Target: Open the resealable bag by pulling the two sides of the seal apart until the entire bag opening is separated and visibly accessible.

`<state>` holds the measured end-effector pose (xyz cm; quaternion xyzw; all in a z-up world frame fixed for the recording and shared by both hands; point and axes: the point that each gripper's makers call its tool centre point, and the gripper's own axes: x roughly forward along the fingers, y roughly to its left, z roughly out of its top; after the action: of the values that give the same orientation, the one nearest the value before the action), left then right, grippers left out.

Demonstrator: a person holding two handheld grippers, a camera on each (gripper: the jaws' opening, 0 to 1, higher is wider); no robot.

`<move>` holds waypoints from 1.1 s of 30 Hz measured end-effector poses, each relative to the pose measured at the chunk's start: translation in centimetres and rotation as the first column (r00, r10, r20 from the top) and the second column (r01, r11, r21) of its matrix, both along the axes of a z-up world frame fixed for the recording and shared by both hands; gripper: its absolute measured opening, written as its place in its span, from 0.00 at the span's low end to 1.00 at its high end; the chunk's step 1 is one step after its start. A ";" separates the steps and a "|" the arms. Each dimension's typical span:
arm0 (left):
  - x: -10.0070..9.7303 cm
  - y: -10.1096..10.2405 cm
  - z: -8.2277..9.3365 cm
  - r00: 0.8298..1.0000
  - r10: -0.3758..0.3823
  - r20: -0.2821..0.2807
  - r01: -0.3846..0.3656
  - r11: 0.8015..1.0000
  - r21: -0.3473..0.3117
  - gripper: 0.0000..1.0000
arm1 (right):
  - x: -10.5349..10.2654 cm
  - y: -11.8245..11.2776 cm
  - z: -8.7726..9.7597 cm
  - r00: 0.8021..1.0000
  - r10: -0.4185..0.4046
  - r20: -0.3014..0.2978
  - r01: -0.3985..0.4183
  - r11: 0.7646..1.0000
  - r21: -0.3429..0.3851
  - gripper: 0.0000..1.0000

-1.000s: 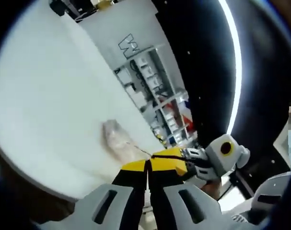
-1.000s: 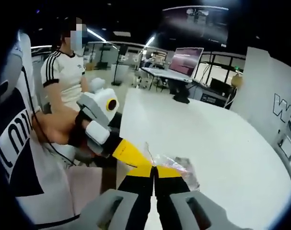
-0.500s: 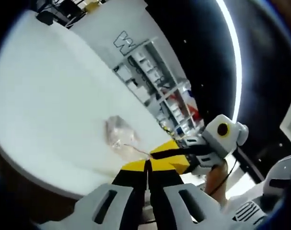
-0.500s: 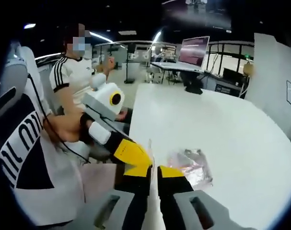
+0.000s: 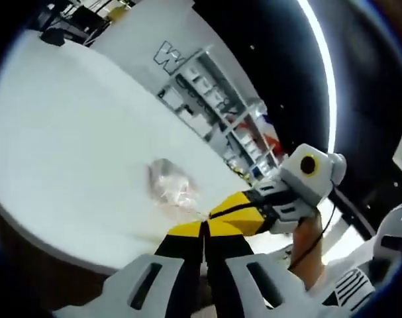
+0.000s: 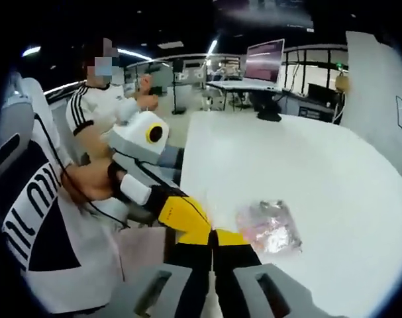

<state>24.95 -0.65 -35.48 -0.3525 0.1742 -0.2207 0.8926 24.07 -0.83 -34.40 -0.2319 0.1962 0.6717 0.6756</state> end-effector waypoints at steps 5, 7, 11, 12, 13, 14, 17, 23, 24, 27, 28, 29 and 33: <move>0.1 0.2 0.2 1.000 -0.002 -0.003 0.002 1.000 0.000 0.00 | 0.0 0.2 0.6 0.996 -0.022 0.090 0.021 1.000 0.011 0.00; 0.1 0.2 0.3 1.000 -0.001 -0.002 0.001 1.000 0.002 0.00 | 0.1 0.3 0.8 0.990 -0.033 0.138 0.032 0.999 0.012 0.00; 0.1 0.3 0.4 1.000 0.003 -0.001 -0.003 1.000 0.004 0.00 | 0.1 0.5 1.2 0.968 -0.034 0.247 0.033 0.999 0.006 0.00; 0.1 0.4 0.4 1.000 0.005 0.000 -0.005 1.000 0.006 0.00 | -0.1 0.6 1.2 0.965 -0.032 0.259 0.032 0.999 0.005 0.00; -0.2 0.8 -0.7 0.999 0.013 -0.042 -0.010 0.998 0.070 0.00 | 0.3 0.8 2.2 0.951 -0.055 0.304 0.042 0.998 0.047 0.00; 0.2 0.9 -0.9 0.999 0.035 -0.026 -0.033 0.997 0.076 0.00 | 0.6 0.6 2.6 0.944 -0.066 0.325 0.054 0.998 0.046 0.00; -0.1 0.5 -0.6 0.999 0.009 -0.042 -0.011 0.998 -0.054 0.00 | 0.7 0.6 4.7 0.940 -0.089 0.329 0.057 0.993 0.106 0.00; 0.0 0.2 2.4 0.997 0.016 0.074 -0.006 0.991 -0.136 0.01 | 1.0 0.3 4.4 0.957 -0.097 0.275 0.068 0.991 0.114 0.00; 0.3 0.5 3.1 0.993 0.043 0.110 -0.025 0.987 -0.160 0.01 | 1.0 0.3 4.3 0.959 -0.095 0.268 0.066 0.991 0.114 0.00; 0.4 1.0 3.8 0.993 0.058 0.105 -0.027 0.962 -0.272 0.05 | 1.0 0.3 4.0 0.959 -0.096 0.265 0.069 0.992 0.109 0.00; 0.5 1.2 3.6 0.993 0.062 0.096 -0.033 0.959 -0.281 0.09 | 1.0 0.3 4.0 0.959 -0.094 0.267 0.067 0.992 0.109 0.00; 0.5 1.2 3.5 0.995 0.058 0.087 -0.030 0.954 -0.297 0.10 | 0.9 0.3 4.0 0.959 -0.093 0.267 0.066 0.992 0.109 0.00; 0.8 1.2 3.5 0.997 0.051 0.058 -0.025 0.922 -0.387 0.10 | 0.9 0.3 4.0 0.958 -0.088 0.272 0.061 0.992 0.107 0.00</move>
<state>25.77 0.59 -31.95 -0.5170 0.0905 -0.2450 0.8152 24.94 -0.52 -30.42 -0.2828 0.0756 0.6157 0.7316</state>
